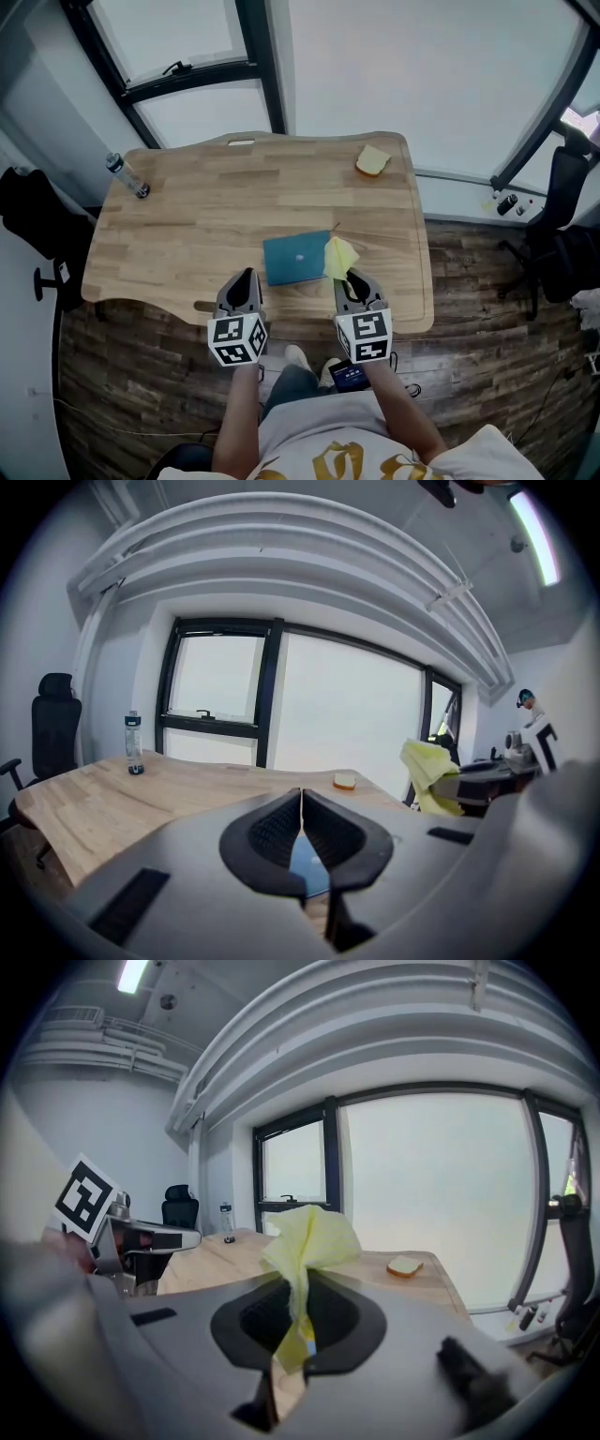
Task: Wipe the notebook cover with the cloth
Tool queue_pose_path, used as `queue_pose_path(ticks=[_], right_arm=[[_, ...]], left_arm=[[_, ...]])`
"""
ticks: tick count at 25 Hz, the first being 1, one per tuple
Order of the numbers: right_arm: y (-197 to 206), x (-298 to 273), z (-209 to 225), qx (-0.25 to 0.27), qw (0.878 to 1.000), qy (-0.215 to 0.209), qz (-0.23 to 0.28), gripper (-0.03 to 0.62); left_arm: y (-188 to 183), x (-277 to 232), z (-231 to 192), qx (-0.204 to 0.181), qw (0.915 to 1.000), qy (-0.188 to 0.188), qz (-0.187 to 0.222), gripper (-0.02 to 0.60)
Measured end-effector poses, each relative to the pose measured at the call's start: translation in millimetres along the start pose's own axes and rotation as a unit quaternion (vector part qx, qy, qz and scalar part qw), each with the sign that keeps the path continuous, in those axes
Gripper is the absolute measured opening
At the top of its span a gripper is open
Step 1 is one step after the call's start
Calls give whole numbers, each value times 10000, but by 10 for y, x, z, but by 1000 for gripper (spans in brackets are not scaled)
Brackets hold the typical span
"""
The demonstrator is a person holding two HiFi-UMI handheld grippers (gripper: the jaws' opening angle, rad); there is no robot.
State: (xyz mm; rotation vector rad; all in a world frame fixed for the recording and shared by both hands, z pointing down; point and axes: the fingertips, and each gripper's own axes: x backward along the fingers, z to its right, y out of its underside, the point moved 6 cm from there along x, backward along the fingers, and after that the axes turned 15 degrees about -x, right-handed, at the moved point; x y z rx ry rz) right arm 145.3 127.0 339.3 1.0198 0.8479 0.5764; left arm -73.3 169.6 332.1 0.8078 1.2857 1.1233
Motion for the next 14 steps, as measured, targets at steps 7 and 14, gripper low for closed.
queue_pose_path(ticks=[7,14], right_arm=[[-76,-2,26,63,9999,-14,97,38],[-133,-26,170,-387,9991,-67,177,38]], left_arm=[[-22,-61,53,153,9996,216,-50,14],[-54,-185,167,71,9996,257,-7,14]])
